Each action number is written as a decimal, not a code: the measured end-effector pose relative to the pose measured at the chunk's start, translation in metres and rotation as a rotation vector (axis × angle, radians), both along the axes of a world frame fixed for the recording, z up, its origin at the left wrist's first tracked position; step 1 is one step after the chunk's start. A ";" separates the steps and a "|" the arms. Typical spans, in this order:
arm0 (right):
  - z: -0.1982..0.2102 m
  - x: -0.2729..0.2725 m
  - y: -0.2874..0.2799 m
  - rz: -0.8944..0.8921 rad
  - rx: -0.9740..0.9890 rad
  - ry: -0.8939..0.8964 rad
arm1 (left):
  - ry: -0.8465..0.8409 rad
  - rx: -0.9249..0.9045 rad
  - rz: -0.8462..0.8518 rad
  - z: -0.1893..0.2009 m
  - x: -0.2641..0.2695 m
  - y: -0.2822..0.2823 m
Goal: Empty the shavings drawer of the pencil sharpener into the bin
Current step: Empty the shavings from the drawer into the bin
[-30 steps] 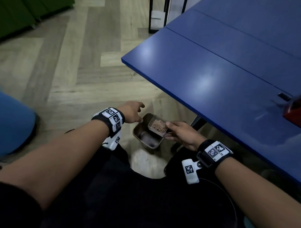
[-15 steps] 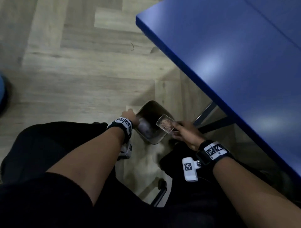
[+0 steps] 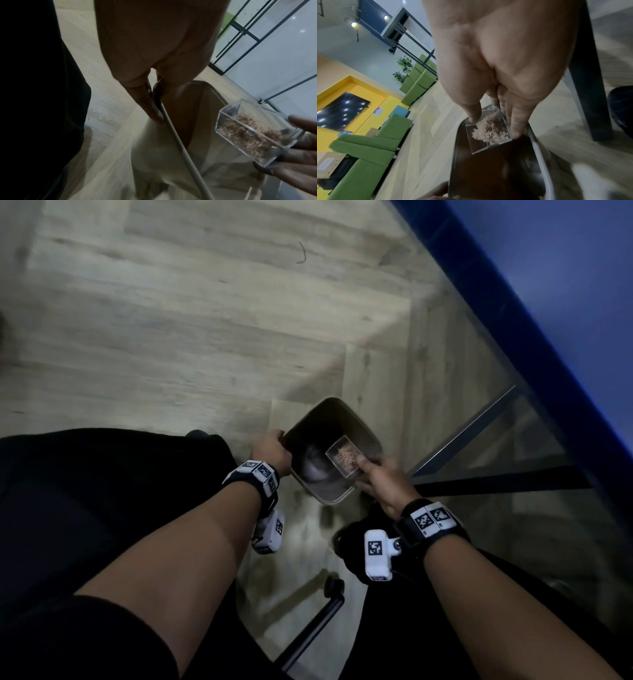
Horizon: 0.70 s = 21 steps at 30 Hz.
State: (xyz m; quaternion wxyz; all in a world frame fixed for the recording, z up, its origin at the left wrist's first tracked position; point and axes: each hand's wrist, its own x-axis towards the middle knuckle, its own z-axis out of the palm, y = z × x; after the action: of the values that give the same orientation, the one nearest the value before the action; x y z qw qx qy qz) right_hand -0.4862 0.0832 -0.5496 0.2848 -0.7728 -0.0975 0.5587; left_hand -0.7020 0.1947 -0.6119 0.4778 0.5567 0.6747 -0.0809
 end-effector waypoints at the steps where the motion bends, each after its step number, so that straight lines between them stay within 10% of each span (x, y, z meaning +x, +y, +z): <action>1: -0.005 -0.003 0.002 0.010 -0.014 -0.032 | -0.002 -0.007 0.018 -0.006 -0.003 0.001; 10: -0.024 -0.034 0.013 0.360 0.003 -0.449 | 0.017 0.022 0.067 0.008 -0.019 -0.004; 21: -0.029 -0.041 0.010 0.383 -0.008 -0.546 | 0.020 0.032 0.129 0.009 -0.018 -0.005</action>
State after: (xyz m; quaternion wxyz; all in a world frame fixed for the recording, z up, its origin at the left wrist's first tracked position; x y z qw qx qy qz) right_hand -0.5270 0.0929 -0.5786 0.1350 -0.8628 -0.3113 0.3748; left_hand -0.7197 0.1897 -0.6025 0.4662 0.5188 0.7152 -0.0448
